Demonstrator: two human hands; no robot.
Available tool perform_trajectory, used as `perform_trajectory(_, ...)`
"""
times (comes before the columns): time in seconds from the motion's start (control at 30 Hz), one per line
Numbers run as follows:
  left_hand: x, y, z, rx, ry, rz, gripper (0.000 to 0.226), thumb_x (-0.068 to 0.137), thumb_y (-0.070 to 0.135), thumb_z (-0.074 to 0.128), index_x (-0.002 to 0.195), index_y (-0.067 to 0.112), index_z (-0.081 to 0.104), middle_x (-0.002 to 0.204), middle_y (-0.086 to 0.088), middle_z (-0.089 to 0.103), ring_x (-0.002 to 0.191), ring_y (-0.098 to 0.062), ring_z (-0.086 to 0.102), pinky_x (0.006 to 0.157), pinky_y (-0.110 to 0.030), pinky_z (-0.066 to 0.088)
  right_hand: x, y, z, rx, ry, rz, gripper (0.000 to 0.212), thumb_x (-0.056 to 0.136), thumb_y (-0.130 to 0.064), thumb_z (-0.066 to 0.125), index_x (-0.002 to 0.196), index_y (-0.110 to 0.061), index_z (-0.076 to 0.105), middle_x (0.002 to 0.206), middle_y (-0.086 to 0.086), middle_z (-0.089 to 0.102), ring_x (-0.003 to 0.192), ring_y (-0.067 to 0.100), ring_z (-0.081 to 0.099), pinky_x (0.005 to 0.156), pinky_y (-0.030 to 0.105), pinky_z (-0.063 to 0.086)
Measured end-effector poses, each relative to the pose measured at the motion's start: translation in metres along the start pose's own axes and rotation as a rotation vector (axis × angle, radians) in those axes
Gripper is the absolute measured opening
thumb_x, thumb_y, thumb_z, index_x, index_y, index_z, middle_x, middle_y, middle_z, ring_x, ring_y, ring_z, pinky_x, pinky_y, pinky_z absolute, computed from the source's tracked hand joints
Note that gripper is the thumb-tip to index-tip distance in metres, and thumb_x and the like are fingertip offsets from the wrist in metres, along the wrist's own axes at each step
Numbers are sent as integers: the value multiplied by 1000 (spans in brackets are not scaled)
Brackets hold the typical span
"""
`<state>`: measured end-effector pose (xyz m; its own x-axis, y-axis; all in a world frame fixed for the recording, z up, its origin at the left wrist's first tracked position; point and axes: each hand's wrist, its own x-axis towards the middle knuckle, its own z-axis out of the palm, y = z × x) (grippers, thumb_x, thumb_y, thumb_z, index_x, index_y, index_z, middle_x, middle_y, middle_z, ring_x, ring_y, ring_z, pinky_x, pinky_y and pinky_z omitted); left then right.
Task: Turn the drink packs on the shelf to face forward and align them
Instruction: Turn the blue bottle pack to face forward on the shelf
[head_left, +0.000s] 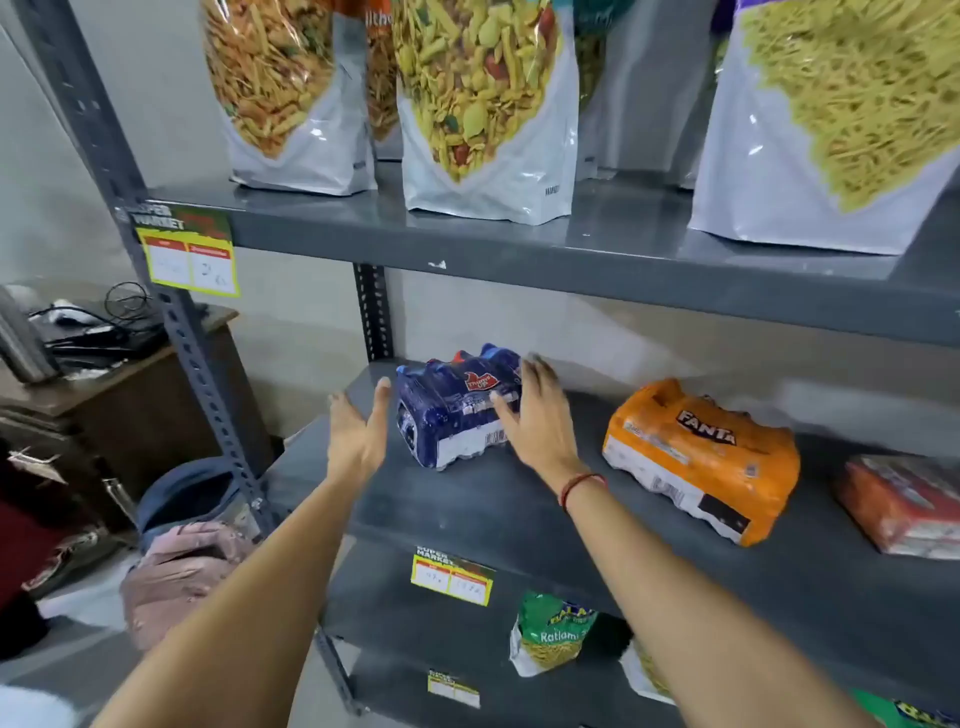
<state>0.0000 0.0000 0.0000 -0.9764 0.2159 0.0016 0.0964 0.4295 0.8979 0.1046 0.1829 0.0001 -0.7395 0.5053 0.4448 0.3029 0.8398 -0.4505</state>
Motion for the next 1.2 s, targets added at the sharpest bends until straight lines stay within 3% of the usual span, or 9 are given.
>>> perform_trajectory(0.13, 41, 19, 39, -123, -153, -210, 107, 71, 75, 49, 145, 1, 23, 150, -16, 32, 136, -32, 36, 109, -39, 30, 64, 35, 22, 58, -173, 310, 76, 88, -53, 54, 140, -1, 36, 144, 22, 41, 135, 35, 36, 111, 43, 33)
perform_trajectory(0.23, 74, 15, 80, -243, -163, -371, 151, 24, 94, 55, 139, 1, 27, 136, -20, 49, 118, -37, 54, 99, -45, 44, 90, 55, 44, 259, -292, 519, 81, 79, -63, 59, 130, 0, 50, 133, 22, 54, 122, 37, 51, 103, 43, 43)
perform_trajectory(0.33, 81, 8, 100, -247, -63, -386, 118, 60, 65, 72, 140, -1, 17, 137, -23, 45, 124, -39, 47, 101, -48, 42, 98, 72, 57, 488, -324, 636, 76, 66, -64, 69, 117, -8, 61, 120, 14, 65, 108, 32, 61, 97, 43, 49)
perform_trajectory(0.43, 79, 3, 105, -287, 9, -364, 100, 70, 50, 73, 142, 3, 23, 138, -18, 47, 125, -37, 47, 103, -46, 41, 98, 89, 71, 600, -238, 654, 82, 44, -72, 73, 101, -13, 70, 103, 9, 72, 96, 27, 67, 93, 43, 53)
perform_trajectory(0.6, 80, 0, 97, -364, -23, -199, 66, 77, 37, 70, 132, 11, 42, 122, -7, 58, 102, -23, 57, 90, -29, 44, 73, 84, 72, 674, -100, 639, 65, 62, -65, 71, 103, -15, 66, 104, 6, 71, 97, 23, 66, 87, 38, 54)
perform_trajectory(0.73, 66, -14, 94, -384, -76, 21, 74, 78, 39, 70, 140, 19, 35, 127, 1, 59, 115, -17, 57, 103, -33, 43, 33, 73, 67, 817, 54, 596, 33, 82, -40, 70, 104, -20, 57, 99, -10, 61, 100, 15, 59, 87, 29, 45)
perform_trajectory(0.93, 38, -49, 74, -317, -195, 320, 77, 77, 31, 73, 138, 28, 27, 134, 6, 50, 120, -12, 54, 96, -28, 49, -24, 85, 58, 867, 55, 515, 49, 75, -24, 80, 118, -16, 57, 115, -1, 68, 105, 12, 66, 94, 32, 51)
perform_trajectory(1.1, 43, -69, 64, -92, -159, 272, 69, 80, 27, 70, 137, 20, 32, 134, -1, 52, 121, -16, 52, 104, -37, 42, -46, 68, 49, 687, 9, 451, 52, 65, -17, 87, 106, -20, 55, 100, -9, 65, 95, 8, 65, 84, 18, 53)
perform_trajectory(1.2, 38, -56, 64, -107, -21, 206, 67, 86, 25, 63, 141, 14, 27, 145, -5, 42, 128, -21, 45, 107, -41, 38, -53, 53, 40, 786, 139, 473, 53, 72, -30, 82, 116, -21, 52, 114, -9, 62, 109, 3, 58, 94, 17, 48)
